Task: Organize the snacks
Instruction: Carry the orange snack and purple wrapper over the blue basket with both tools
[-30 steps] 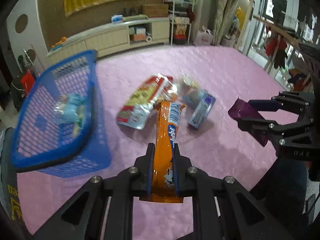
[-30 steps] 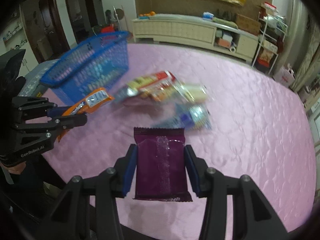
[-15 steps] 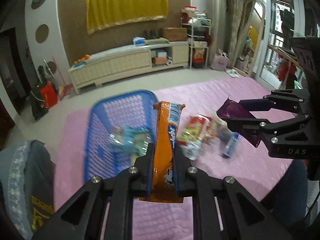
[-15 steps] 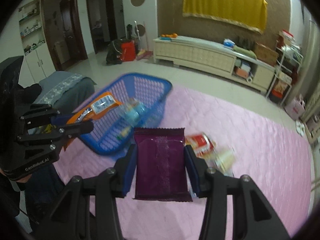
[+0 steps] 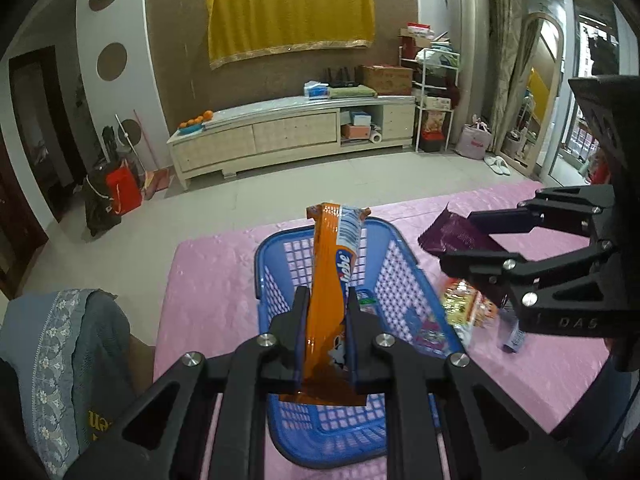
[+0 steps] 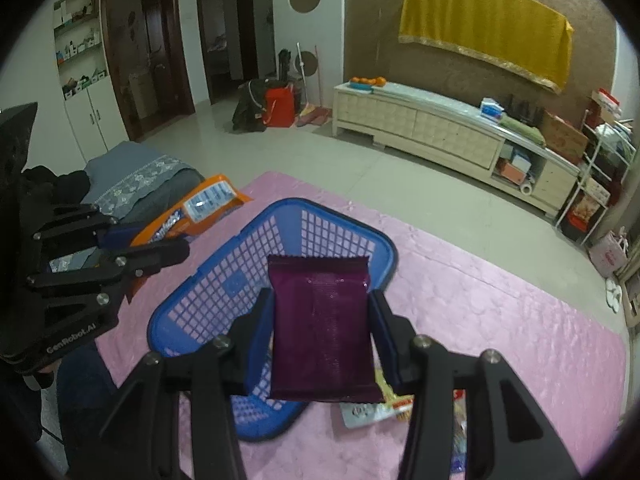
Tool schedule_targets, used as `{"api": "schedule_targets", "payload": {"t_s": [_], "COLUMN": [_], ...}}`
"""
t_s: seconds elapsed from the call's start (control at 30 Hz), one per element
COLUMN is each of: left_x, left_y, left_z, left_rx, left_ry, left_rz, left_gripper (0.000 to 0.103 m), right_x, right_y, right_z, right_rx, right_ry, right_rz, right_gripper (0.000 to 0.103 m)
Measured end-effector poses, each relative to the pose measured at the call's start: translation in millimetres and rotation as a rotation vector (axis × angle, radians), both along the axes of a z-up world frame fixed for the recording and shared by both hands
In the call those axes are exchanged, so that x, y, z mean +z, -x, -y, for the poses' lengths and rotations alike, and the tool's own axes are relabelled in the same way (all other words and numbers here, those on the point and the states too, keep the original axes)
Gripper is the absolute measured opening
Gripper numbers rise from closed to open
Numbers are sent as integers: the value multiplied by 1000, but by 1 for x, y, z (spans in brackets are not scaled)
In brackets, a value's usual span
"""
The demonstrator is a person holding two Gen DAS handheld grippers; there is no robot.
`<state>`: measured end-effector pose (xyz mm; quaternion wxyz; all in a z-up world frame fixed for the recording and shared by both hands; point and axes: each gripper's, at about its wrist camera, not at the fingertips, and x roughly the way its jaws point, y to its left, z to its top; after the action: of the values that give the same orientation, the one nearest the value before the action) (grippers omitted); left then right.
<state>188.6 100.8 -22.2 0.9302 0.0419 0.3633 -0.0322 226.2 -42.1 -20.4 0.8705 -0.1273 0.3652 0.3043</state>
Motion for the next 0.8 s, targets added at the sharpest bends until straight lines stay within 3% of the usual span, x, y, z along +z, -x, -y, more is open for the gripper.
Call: {"api": "schedule_targets", "payload": {"t_s": [0.43,0.57,0.63,0.7,0.77,0.8], "left_x": [-36,-40,-41,-41,-40,-39], "left_y": [-40,-39,-39,-36,-34,-36], "left_z": [-24,-21,-20,-19,-18,-20], "left_rx": [26,36,45,35,18,18], "left_ry": [48,22,12,11,26,35], "left_rz": [-80,-93,-97,-99,-105,-107], "left_gripper": [14,14,14,14,14,14], "right_x": [-47,-50,-52,-53,-50,-49], "right_y": [-53,-54,-54,-54,-52,-50], "right_z": [-37,-39,-40,-38,-33,-30], "right_rx": [-3,6,-8,-20,-20,-19], "right_ry": [79,70,97,113,90,74], "right_rz": [-97,-84,-58,-40,-37,-41], "right_gripper": [52,52,56,76,87,88]}}
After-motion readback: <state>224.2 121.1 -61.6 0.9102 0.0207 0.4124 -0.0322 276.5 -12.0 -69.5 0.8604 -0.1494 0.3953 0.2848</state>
